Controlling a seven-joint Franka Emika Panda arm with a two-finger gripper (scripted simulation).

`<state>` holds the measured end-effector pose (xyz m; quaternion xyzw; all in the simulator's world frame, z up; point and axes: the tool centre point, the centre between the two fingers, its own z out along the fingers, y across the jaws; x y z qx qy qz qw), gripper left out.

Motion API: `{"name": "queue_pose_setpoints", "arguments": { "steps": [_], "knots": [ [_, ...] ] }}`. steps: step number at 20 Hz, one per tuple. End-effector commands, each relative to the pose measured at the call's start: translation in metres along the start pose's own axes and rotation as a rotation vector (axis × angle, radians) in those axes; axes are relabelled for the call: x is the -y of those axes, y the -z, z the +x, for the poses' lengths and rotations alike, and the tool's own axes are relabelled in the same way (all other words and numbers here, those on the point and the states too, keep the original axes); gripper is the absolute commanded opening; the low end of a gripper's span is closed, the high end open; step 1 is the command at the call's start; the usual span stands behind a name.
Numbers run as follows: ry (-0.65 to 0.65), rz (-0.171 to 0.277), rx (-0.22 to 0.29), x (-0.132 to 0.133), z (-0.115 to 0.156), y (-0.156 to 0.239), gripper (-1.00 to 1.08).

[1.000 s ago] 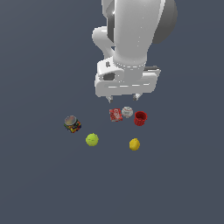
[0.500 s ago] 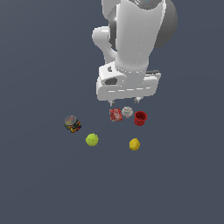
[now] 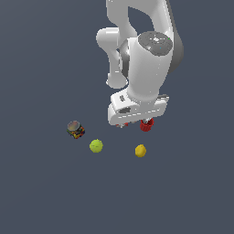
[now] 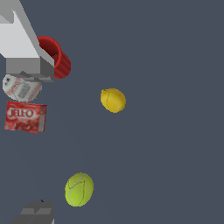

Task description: Pick up a designated object from a clutter of objects.

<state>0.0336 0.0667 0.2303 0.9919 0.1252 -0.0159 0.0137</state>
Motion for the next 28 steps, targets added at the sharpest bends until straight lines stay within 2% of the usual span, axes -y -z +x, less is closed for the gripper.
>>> {"name": "queue_pose_setpoints", "arguments": {
  "steps": [1,8,14,28],
  "knots": [
    [0.034,0.000,-0.005,0.006,0.011,-0.024,1.00],
    [0.127,0.007,-0.022,0.027,0.036,-0.092,1.00],
    [0.176,0.015,-0.032,0.040,0.045,-0.130,1.00],
    [0.199,0.020,-0.036,0.046,0.048,-0.156,1.00]
  ]
}}
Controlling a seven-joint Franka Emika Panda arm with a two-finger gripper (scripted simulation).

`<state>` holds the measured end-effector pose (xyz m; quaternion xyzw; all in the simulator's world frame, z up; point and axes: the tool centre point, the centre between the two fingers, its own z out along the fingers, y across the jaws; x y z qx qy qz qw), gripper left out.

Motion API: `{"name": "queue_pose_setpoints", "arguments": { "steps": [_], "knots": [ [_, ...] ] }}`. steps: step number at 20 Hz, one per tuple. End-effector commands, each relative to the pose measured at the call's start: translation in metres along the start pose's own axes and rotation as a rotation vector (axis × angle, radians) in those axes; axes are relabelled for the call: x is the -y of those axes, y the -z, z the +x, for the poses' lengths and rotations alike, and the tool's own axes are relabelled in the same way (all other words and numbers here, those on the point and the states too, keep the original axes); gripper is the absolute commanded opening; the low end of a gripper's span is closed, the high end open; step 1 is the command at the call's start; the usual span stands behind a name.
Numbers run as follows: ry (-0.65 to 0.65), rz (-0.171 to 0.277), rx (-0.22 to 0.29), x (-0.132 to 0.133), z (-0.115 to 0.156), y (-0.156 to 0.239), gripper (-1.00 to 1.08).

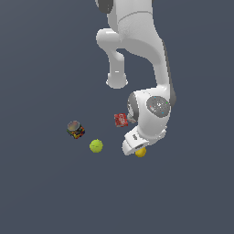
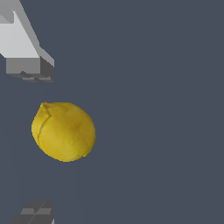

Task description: Pick up a designated object from a clutter of objects.

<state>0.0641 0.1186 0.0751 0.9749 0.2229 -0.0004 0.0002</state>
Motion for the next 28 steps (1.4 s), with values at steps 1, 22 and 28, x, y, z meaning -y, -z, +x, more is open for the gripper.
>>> {"name": "queue_pose_setpoints", "arguments": {
  "steps": [1,22,28],
  "knots": [
    [0.000,0.000,0.001,0.000,0.000,-0.008,1.00],
    [0.002,0.000,-0.001,0.001,0.000,-0.047,-1.00],
    [0.002,0.000,-0.001,-0.001,-0.002,-0.043,-1.00]
  ]
}}
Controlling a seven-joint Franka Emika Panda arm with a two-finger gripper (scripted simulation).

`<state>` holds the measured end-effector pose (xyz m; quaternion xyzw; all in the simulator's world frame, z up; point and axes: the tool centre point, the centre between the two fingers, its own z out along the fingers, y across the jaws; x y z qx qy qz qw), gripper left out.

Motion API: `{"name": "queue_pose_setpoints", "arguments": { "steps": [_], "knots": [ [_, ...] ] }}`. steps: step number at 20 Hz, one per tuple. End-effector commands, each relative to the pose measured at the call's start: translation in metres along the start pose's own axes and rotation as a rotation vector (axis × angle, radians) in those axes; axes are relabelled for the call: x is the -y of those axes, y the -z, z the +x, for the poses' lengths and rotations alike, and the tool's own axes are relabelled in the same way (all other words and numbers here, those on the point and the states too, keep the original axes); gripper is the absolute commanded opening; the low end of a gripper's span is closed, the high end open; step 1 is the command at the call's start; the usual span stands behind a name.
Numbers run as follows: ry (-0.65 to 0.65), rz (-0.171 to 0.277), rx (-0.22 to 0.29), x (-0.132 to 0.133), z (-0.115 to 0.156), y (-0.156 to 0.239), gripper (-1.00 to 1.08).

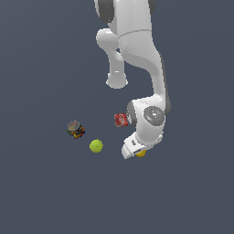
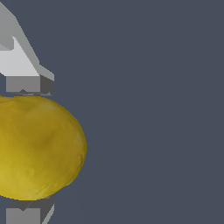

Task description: Pick up a designated object from a clutter of objects.

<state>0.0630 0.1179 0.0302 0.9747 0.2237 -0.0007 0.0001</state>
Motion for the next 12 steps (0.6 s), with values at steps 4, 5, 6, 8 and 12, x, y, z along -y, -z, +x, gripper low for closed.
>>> {"name": "queue_pose_setpoints", "arguments": {
  "steps": [4,5,6,8,12],
  "knots": [
    [0.000,-0.001,-0.001,-0.004,-0.005,0.013,-1.00],
    [0.000,-0.001,-0.001,-0.005,-0.007,0.016,-1.00],
    [0.000,-0.001,-0.001,-0.006,-0.009,0.020,-1.00],
    [0.000,-0.001,-0.001,-0.009,-0.014,0.030,-1.00],
    [0.000,-0.001,-0.001,-0.017,-0.026,0.055,-1.00]
  ]
}}
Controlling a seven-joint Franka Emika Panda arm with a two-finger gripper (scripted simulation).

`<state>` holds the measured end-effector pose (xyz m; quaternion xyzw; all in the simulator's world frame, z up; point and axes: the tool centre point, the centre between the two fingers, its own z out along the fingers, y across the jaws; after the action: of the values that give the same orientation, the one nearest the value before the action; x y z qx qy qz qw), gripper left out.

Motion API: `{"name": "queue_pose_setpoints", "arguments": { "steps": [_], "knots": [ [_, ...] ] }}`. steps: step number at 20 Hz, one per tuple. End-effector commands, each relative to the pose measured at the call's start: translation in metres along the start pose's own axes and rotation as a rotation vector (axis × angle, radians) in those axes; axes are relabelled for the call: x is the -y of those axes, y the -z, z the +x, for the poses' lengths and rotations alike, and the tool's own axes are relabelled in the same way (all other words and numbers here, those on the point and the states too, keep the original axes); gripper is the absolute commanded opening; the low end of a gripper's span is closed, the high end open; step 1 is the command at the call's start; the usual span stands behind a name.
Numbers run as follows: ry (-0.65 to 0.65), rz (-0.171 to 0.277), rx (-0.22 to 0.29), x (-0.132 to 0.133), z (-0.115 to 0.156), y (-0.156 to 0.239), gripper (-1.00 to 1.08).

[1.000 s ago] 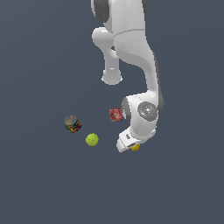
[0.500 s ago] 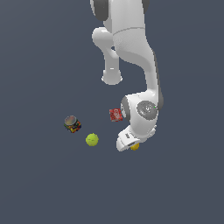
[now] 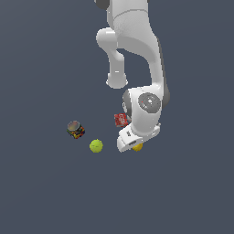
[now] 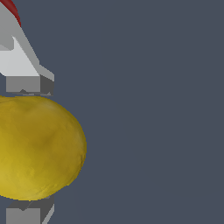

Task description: Pick up a designated object from a clutter of objects.

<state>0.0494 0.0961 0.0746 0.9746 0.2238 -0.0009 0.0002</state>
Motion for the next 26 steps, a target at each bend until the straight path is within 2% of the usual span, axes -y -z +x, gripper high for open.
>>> {"name": "queue_pose_setpoints", "arguments": {
  "steps": [1,26],
  "knots": [
    [0.000,-0.001,-0.002,-0.005,-0.008,0.018,-1.00],
    [0.001,0.003,-0.004,-0.079,-0.118,0.259,-1.00]
  ]
}}
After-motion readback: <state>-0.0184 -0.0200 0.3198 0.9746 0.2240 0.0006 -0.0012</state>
